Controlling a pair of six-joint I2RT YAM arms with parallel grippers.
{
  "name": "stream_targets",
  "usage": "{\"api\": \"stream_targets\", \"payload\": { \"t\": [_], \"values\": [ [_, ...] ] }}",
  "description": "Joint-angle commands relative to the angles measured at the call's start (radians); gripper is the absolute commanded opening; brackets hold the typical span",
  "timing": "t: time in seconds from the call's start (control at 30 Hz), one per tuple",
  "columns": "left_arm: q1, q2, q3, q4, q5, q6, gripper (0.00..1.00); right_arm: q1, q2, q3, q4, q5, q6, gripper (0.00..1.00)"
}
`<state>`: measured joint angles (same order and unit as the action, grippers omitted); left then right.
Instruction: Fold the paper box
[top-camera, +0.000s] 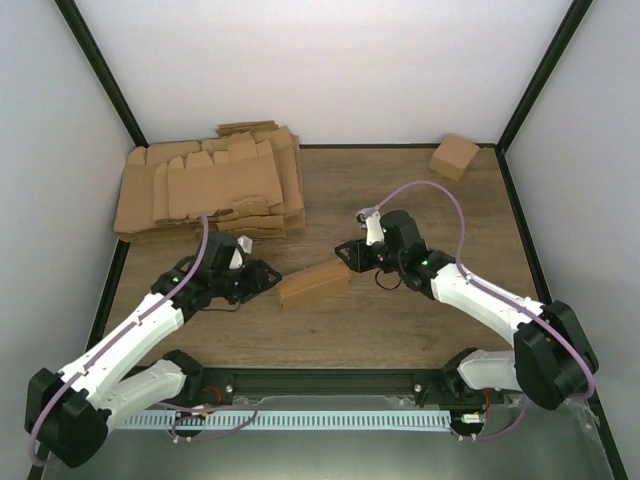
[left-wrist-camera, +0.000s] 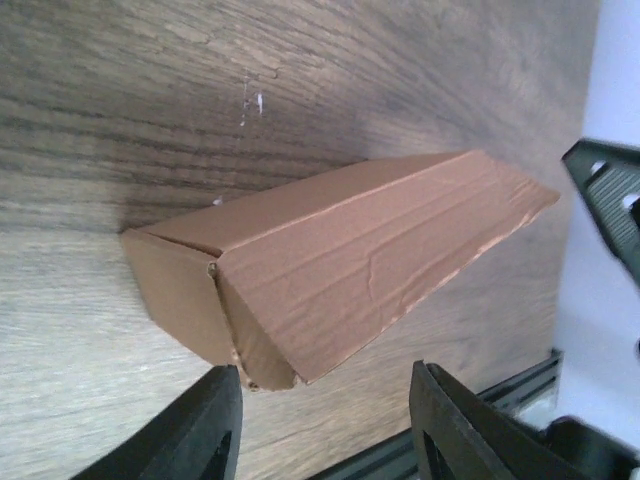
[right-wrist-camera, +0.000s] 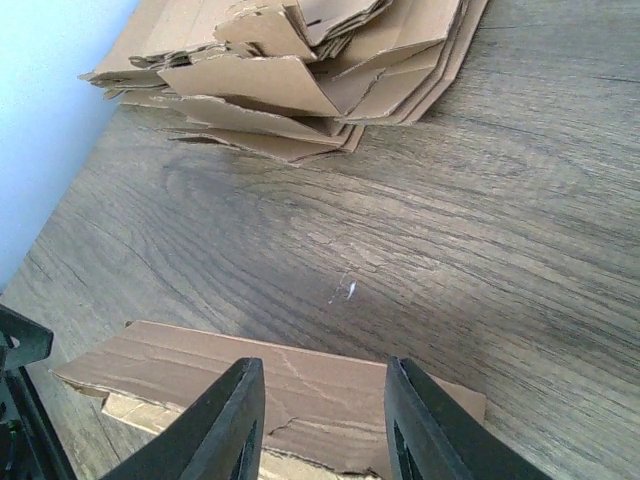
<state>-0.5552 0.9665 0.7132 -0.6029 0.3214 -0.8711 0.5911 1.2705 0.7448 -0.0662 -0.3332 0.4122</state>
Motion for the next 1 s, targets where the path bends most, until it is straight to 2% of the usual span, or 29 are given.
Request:
{"api": "stream_targets", "payload": {
  "t": [0.0,0.1,0.23,0.4,0.57,0.97],
  "values": [
    [0.034,-0.018,-0.051,0.136,0.124,-0.041,0.42,-0.009,-0.014,-0.001,-0.014,0.028,0.005,0.34],
    [0.037,-0.011,-0.065,0.149,0.127,-0.042,0.33,-0.010,-0.020,-0.018,-0.017,0.038,0.004,0.31],
    [0.039,-0.005,-0.087,0.173,0.137,-0.047,0.29,-0.010,-0.024,-0.039,-0.013,0.032,0.003,0.27],
    [0.040,0.015,-0.105,0.192,0.155,-0.044,0.28,-0.010,-0.022,-0.058,-0.011,0.026,0.002,0.24],
    [0.039,0.026,-0.114,0.187,0.162,-0.035,0.22,-0.010,-0.027,-0.078,-0.004,0.022,0.002,0.23],
    [0.040,0.080,-0.160,0.155,0.188,0.016,0.20,-0.011,-0.020,-0.172,0.047,0.021,0.004,0.20]
  ]
}}
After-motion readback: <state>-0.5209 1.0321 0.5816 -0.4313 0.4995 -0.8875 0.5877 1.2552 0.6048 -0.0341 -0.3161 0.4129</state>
